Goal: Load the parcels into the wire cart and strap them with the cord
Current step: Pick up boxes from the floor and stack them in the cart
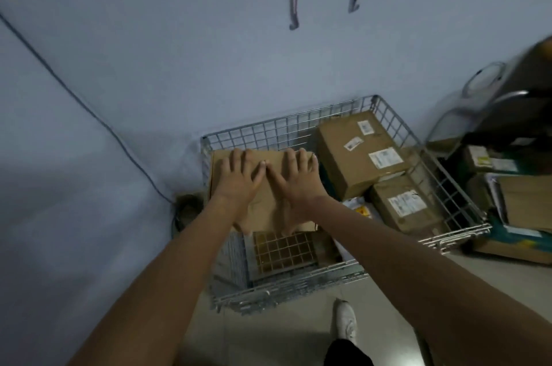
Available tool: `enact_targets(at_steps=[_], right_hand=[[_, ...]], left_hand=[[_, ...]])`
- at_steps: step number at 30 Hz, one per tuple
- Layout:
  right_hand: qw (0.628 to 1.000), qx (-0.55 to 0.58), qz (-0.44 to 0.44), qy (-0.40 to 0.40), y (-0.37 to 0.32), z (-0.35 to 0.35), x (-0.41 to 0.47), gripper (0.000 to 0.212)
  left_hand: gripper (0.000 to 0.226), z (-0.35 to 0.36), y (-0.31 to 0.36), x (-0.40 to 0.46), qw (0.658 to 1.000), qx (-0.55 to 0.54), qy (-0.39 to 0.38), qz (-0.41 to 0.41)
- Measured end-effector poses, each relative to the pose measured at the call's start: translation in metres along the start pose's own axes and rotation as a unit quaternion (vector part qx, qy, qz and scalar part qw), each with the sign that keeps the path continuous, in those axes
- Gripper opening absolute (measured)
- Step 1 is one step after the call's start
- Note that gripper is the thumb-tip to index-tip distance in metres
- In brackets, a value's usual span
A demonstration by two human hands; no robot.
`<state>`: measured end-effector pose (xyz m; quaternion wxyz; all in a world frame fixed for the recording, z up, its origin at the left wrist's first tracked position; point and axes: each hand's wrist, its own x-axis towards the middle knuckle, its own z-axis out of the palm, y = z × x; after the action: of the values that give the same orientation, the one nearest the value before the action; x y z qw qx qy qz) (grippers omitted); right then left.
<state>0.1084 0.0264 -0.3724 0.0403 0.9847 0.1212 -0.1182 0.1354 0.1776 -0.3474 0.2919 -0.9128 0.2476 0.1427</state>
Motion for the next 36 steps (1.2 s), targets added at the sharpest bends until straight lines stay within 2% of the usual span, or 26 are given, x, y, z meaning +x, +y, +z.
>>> enact_targets(at_steps=[3, 6, 7, 10, 14, 18, 20, 24, 29, 34, 36], right_hand=[[0.996, 0.030, 0.071, -0.034, 0.069, 0.036, 0.013, 0.150], [0.983, 0.093, 0.141, -0.066, 0.113, 0.079, 0.012, 0.137], [0.976, 0.118, 0.170, -0.071, 0.122, 0.093, 0.011, 0.131], [0.943, 0.187, 0.258, -0.098, 0.131, 0.133, 0.006, 0.127], [0.905, 0.255, 0.322, -0.109, 0.137, 0.174, 0.003, 0.122], [0.868, 0.272, 0.378, -0.170, 0.137, 0.214, 0.007, 0.135], [0.849, 0.277, 0.401, -0.203, 0.137, 0.231, 0.011, 0.141], [0.823, 0.291, 0.424, -0.242, 0.138, 0.264, 0.026, 0.137], [0.794, 0.292, 0.457, -0.277, 0.126, 0.301, 0.040, 0.147], [0.777, 0.291, 0.468, -0.305, 0.123, 0.322, 0.049, 0.152], [0.770, 0.286, 0.475, -0.315, 0.123, 0.326, 0.053, 0.151]], left_hand=[[0.158, -0.023, 0.045, 0.082, 0.997, 0.031, 0.004, 0.067], [0.135, -0.032, 0.095, 0.143, 0.987, 0.064, 0.003, 0.149], [0.130, -0.032, 0.110, 0.161, 0.981, 0.075, 0.006, 0.178], [0.138, -0.026, 0.149, 0.200, 0.955, 0.132, -0.007, 0.264], [0.127, -0.005, 0.190, 0.238, 0.918, 0.178, 0.003, 0.356], [0.150, 0.015, 0.223, 0.266, 0.886, 0.221, -0.005, 0.407], [0.153, 0.024, 0.238, 0.277, 0.867, 0.235, 0.004, 0.440], [0.153, 0.052, 0.260, 0.303, 0.844, 0.242, 0.009, 0.478], [0.151, 0.086, 0.279, 0.323, 0.820, 0.247, 0.010, 0.517], [0.134, 0.107, 0.293, 0.336, 0.807, 0.236, 0.014, 0.541], [0.140, 0.112, 0.296, 0.341, 0.805, 0.238, 0.021, 0.543]])
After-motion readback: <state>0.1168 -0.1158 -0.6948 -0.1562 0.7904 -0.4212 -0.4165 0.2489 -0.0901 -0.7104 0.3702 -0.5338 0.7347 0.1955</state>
